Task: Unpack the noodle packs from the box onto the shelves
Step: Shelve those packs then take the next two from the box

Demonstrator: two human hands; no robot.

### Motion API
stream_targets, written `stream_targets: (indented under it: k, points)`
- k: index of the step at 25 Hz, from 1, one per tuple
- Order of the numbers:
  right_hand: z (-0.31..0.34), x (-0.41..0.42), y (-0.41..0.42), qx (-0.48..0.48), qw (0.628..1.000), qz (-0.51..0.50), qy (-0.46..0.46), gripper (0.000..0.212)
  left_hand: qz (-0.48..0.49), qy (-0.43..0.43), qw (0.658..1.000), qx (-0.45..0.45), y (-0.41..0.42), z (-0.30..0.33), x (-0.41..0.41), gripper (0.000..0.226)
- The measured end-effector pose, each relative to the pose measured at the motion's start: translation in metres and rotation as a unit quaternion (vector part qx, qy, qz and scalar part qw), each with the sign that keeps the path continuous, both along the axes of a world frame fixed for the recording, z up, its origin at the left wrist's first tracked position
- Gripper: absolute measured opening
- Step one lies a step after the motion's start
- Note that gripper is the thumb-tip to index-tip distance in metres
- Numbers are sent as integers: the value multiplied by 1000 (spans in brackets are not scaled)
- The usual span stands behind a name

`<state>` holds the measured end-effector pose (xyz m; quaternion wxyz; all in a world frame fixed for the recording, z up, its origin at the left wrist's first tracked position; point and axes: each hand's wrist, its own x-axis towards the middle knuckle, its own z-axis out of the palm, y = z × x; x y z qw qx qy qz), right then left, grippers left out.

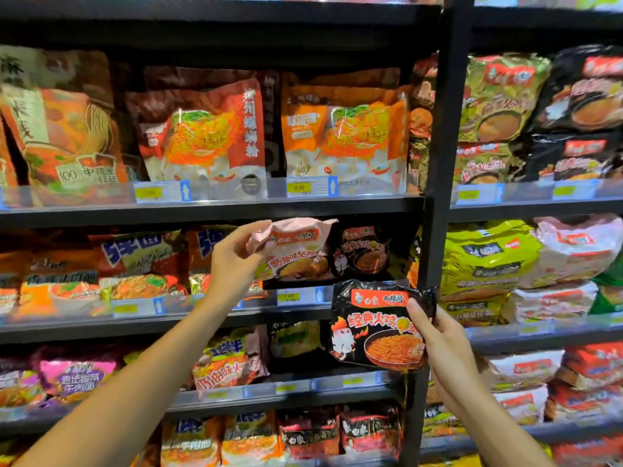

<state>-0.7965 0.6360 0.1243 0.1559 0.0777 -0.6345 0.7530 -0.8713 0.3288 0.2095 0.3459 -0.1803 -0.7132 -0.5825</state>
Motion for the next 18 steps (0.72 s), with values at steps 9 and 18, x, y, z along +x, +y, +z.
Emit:
stream_targets:
  k: [9,18]
  points:
    - [24,-44,0,-6,999,-35,40,31,62,-128,988,-61,17,-15,-59,19]
    - [58,-109,-18,31,987,-131,88,18,195,-191,925,-263,15,-5,-89,45]
